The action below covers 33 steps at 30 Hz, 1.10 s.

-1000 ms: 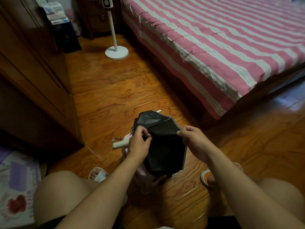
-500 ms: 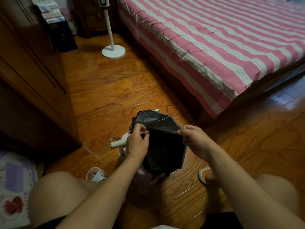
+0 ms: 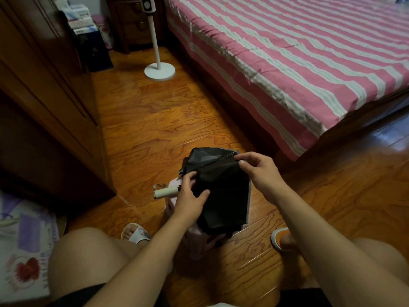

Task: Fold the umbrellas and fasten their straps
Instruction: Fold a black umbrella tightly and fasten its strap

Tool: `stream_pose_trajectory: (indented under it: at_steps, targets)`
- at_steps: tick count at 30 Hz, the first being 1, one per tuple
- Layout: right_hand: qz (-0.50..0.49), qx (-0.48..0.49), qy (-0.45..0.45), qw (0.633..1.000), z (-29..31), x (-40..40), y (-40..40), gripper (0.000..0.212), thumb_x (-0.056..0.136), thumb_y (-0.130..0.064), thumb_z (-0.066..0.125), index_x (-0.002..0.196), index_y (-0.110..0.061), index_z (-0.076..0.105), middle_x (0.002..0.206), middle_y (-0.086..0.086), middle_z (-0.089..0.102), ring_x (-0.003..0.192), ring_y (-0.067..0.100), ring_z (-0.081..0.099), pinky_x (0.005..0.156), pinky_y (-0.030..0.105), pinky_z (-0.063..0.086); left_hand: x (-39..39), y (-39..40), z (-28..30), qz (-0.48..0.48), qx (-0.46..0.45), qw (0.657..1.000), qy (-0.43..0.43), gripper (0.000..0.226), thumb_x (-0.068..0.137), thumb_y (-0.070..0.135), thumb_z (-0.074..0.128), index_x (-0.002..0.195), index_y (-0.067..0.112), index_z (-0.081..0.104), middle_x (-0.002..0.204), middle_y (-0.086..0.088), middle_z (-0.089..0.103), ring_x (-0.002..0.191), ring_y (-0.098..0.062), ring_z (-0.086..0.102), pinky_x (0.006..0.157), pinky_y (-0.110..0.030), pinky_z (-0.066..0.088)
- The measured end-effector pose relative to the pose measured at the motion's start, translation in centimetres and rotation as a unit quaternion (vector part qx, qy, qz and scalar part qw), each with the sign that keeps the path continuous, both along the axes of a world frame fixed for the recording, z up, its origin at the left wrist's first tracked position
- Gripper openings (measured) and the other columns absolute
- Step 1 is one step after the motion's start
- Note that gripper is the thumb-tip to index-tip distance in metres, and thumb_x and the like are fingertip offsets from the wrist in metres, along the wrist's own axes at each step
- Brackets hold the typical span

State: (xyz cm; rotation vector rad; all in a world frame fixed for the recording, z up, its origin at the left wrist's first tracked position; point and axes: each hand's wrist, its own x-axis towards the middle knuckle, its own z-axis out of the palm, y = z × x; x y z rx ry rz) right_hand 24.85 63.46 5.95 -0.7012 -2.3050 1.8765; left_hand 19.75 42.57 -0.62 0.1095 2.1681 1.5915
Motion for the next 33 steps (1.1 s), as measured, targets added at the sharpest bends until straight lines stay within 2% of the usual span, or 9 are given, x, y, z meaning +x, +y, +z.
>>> stream_pose_trajectory:
  at_steps: [5, 8, 11, 16, 19, 21, 26, 30, 33]
  targets:
    - [0.001, 0.006, 0.003, 1.000, 1.5, -0.7, 0.8, 0.022, 0.103, -0.016, 0.058, 0.116, -0.025, 0.073, 0.117, -0.005, 0.069, 0.111, 0.014, 0.064, 0.083, 0.027, 0.055, -0.3, -0.4, 0.5, -0.011, -0.010, 0.997, 0.078, 0.075, 0.098, 0.007, 0.062, 0.151, 0.048, 0.030, 0.109, 0.016, 0.070, 0.112, 0.006, 0.060, 0.098, -0.025, 0.046]
    - [0.010, 0.026, -0.017, 0.999, 2.2, -1.4, 1.3, 0.022, 0.103, -0.017, 0.057, 0.117, -0.024, 0.073, 0.123, -0.005, 0.065, 0.117, 0.012, 0.059, 0.094, 0.032, 0.053, 0.0, -0.7, 0.8, -0.045, -0.017, 0.990, 0.130, 0.082, 0.097, 0.004, 0.062, 0.144, 0.062, 0.027, 0.121, 0.020, 0.057, 0.102, 0.007, 0.064, 0.095, -0.022, 0.052]
    - [0.036, 0.038, -0.025, 0.998, 2.5, -1.6, 1.4, 0.021, 0.103, -0.019, 0.058, 0.117, -0.025, 0.074, 0.121, -0.006, 0.067, 0.115, 0.010, 0.060, 0.085, 0.023, 0.050, 0.3, -0.7, 1.3, -0.058, -0.011, 0.986, 0.158, 0.069, 0.097, 0.014, 0.066, 0.145, 0.055, 0.039, 0.120, 0.019, 0.057, 0.105, 0.005, 0.062, 0.099, -0.029, 0.053]
    - [0.063, 0.008, -0.026, 0.998, 2.8, -1.3, 1.9, 0.030, 0.104, -0.019, 0.057, 0.130, -0.028, 0.067, 0.126, -0.004, 0.068, 0.118, 0.011, 0.062, 0.100, 0.031, 0.052, -1.4, 0.0, 2.2, 0.051, 0.068, 0.996, 0.038, 0.045, 0.093, 0.016, 0.073, 0.132, 0.034, 0.059, 0.105, 0.002, 0.073, 0.105, -0.011, 0.068, 0.101, -0.045, 0.054]
    - [0.077, 0.005, -0.027, 0.997, 3.1, -1.0, 2.3, 0.029, 0.103, -0.017, 0.058, 0.129, -0.025, 0.068, 0.127, -0.003, 0.068, 0.118, 0.010, 0.063, 0.100, 0.029, 0.051, -1.6, 0.7, 2.9, 0.067, 0.121, 0.986, -0.089, 0.049, 0.093, 0.015, 0.072, 0.138, 0.027, 0.056, 0.113, -0.005, 0.071, 0.106, -0.016, 0.068, 0.094, -0.038, 0.057]
    - [0.096, 0.011, -0.036, 0.995, 3.3, -0.9, 2.6, 0.025, 0.102, -0.016, 0.059, 0.124, -0.023, 0.071, 0.121, -0.003, 0.070, 0.113, 0.008, 0.065, 0.090, 0.024, 0.053, -1.5, 0.9, 3.1, 0.028, 0.131, 0.985, -0.107, 0.048, 0.096, 0.018, 0.069, 0.140, 0.030, 0.054, 0.121, -0.004, 0.068, 0.114, -0.015, 0.065, 0.097, -0.034, 0.055]
    - [0.113, 0.076, -0.060, 0.989, 3.0, -0.9, 3.2, 0.021, 0.096, -0.015, 0.068, 0.115, -0.022, 0.074, 0.113, -0.001, 0.072, 0.105, 0.012, 0.068, 0.088, 0.026, 0.055, -1.2, 0.5, 2.3, 0.036, -0.006, 0.997, 0.068, 0.030, 0.093, 0.011, 0.071, 0.117, 0.028, 0.072, 0.106, 0.015, 0.068, 0.105, -0.002, 0.062, 0.100, -0.043, 0.055]
    - [0.136, 0.189, -0.040, 0.972, 2.5, -1.2, 3.4, 0.022, 0.091, -0.016, 0.074, 0.112, -0.022, 0.074, 0.110, -0.002, 0.070, 0.101, 0.012, 0.068, 0.087, 0.032, 0.060, -1.0, 0.3, 1.7, 0.009, -0.086, 0.978, 0.189, 0.025, 0.090, 0.014, 0.073, 0.110, 0.031, 0.072, 0.098, 0.023, 0.061, 0.098, 0.005, 0.057, 0.101, -0.044, 0.051]
    - [0.133, 0.291, 0.001, 0.947, 2.0, -1.4, 3.2, 0.017, 0.089, -0.012, 0.076, 0.102, -0.023, 0.076, 0.101, -0.007, 0.066, 0.095, 0.011, 0.065, 0.081, 0.031, 0.058, -1.2, 0.2, 1.6, 0.009, -0.092, 0.970, 0.223, 0.028, 0.088, 0.017, 0.073, 0.088, 0.043, 0.064, 0.093, 0.021, 0.056, 0.094, 0.004, 0.055, 0.100, -0.050, 0.048]
